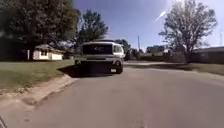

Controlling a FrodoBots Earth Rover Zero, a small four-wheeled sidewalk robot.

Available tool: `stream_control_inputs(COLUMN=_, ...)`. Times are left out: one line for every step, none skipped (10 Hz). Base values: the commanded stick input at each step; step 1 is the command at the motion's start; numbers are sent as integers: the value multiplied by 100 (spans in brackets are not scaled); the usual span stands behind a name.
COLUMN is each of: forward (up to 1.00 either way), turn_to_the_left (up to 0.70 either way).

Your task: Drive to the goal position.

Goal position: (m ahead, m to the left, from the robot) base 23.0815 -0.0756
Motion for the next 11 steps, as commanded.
stream_control_inputs(forward=100, turn_to_the_left=0)
stream_control_inputs(forward=100, turn_to_the_left=0)
stream_control_inputs(forward=100, turn_to_the_left=0)
stream_control_inputs(forward=100, turn_to_the_left=0)
stream_control_inputs(forward=100, turn_to_the_left=0)
stream_control_inputs(forward=100, turn_to_the_left=0)
stream_control_inputs(forward=100, turn_to_the_left=0)
stream_control_inputs(forward=100, turn_to_the_left=0)
stream_control_inputs(forward=100, turn_to_the_left=0)
stream_control_inputs(forward=100, turn_to_the_left=0)
stream_control_inputs(forward=100, turn_to_the_left=-9)
